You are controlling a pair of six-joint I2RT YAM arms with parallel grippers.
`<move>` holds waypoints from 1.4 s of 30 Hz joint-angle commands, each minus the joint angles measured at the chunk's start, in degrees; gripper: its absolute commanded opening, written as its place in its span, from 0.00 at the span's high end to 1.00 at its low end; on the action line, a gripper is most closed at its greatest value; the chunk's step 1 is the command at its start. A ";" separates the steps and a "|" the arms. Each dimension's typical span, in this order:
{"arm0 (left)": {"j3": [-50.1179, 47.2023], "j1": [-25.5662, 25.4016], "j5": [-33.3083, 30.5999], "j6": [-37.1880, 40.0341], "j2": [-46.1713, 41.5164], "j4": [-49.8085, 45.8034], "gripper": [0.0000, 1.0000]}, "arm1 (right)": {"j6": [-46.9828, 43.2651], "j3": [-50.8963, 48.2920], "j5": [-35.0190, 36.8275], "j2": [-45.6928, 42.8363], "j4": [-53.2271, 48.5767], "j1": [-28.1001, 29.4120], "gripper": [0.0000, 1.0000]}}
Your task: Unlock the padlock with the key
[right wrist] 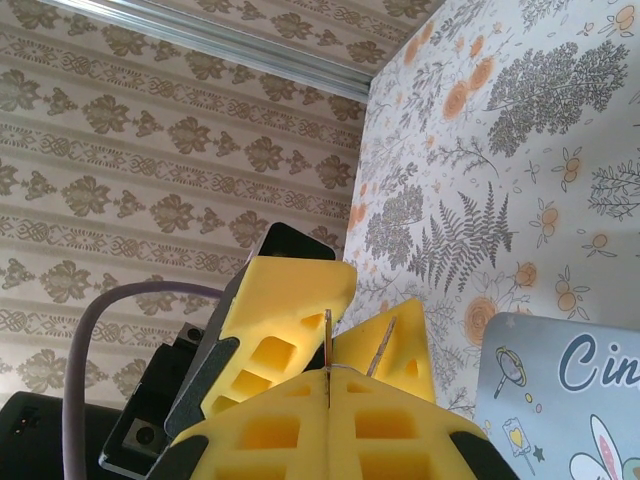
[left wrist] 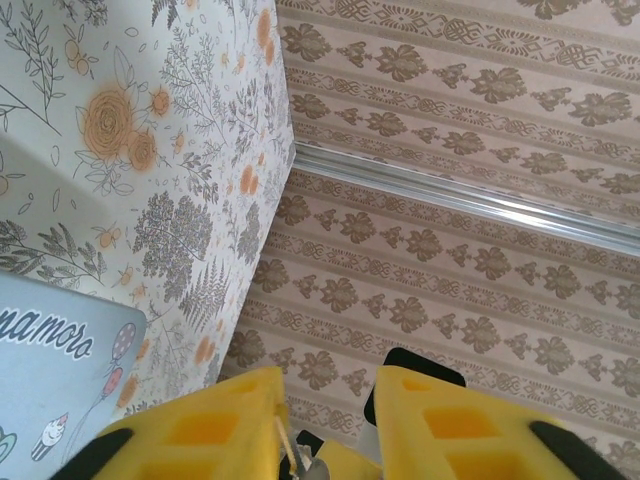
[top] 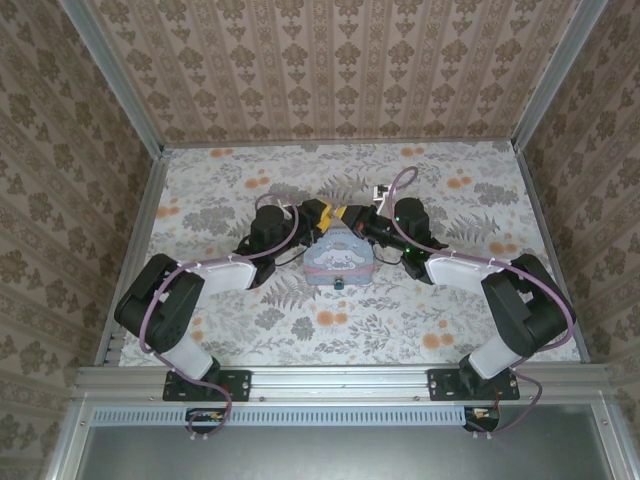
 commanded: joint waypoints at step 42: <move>17.93 7.10 29.09 61.72 -3.74 -20.25 1.00 | -18.22 -0.20 -17.35 -8.44 -1.06 -7.88 0.51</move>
